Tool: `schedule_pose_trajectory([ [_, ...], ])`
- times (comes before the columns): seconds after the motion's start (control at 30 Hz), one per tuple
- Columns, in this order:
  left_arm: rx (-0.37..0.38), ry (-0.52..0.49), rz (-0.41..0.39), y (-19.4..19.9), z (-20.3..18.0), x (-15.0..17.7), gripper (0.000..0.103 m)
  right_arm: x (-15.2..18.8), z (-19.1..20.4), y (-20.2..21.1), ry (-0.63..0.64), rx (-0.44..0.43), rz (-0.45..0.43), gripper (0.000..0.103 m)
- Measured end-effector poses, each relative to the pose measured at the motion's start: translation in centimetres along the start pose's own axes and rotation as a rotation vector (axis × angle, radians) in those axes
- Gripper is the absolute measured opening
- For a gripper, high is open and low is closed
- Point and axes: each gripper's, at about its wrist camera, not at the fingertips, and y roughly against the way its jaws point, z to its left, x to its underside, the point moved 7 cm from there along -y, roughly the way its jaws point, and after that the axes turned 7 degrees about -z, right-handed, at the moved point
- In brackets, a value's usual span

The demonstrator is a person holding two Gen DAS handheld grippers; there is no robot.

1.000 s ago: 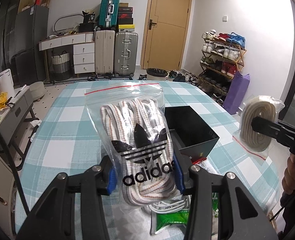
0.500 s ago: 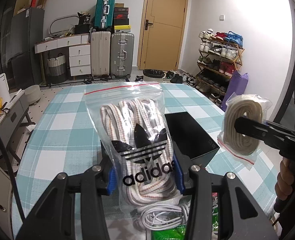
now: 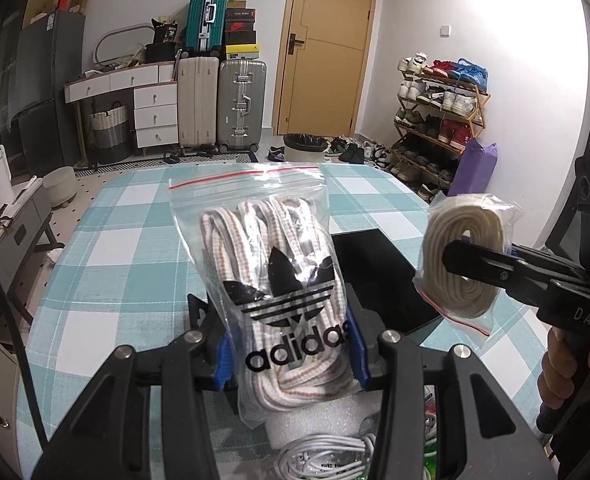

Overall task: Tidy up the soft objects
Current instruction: 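Lower the adidas bag and rope bag into the black box with both grippers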

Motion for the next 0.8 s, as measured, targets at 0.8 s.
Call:
schedule_pose_trajectory([
  [0.8,0.007,-0.004,0.048,-3.1,0.1,0.2,0.044,-0.8,-1.6,-4.8,-0.025,-0.016,-0.008,0.018],
])
